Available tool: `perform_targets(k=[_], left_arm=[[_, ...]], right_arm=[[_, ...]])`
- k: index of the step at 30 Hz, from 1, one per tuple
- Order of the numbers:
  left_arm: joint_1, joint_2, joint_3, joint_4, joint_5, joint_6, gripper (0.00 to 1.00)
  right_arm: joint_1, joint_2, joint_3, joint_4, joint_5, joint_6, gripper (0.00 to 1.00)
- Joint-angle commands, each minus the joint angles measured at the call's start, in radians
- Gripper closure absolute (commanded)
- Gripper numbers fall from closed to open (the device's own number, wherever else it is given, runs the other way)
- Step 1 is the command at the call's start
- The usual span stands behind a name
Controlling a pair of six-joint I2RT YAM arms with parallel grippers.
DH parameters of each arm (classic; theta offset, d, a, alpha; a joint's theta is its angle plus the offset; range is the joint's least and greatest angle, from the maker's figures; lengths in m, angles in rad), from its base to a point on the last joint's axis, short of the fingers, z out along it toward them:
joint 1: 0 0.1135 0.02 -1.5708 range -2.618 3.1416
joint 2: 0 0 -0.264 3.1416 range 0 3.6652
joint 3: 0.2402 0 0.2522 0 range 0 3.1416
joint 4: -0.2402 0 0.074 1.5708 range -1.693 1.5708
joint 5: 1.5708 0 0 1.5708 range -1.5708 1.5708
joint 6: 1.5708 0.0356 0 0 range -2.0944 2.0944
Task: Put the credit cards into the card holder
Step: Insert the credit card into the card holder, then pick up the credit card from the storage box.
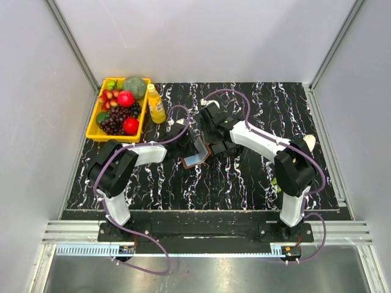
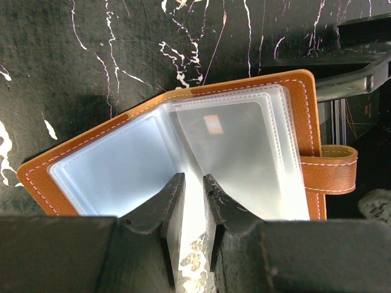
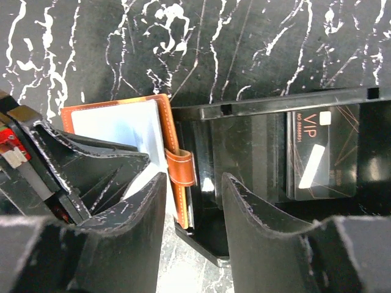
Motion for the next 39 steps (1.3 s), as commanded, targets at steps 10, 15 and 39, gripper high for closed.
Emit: perform_targets(k=[10,15,39], left_arm=[[-0.009,-0.034,-0.002,-0.009,-0.001,0.023,0.77],[-0.007,-0.057,-0.022,-0.013,-0.013,0.015,0.78],[-0.004,-0.134,-0.105,-0.029,-0.078,0.015,0.77]], right_arm=[[0.002,0.067,-0.003,0.012,-0.220,0.036,0.60],[0.002,0.066,-0.022,0.035,-0.286,0.049,0.77],[0.009,-0.071,-0.045,0.083,-0.182,0.031,0.60]])
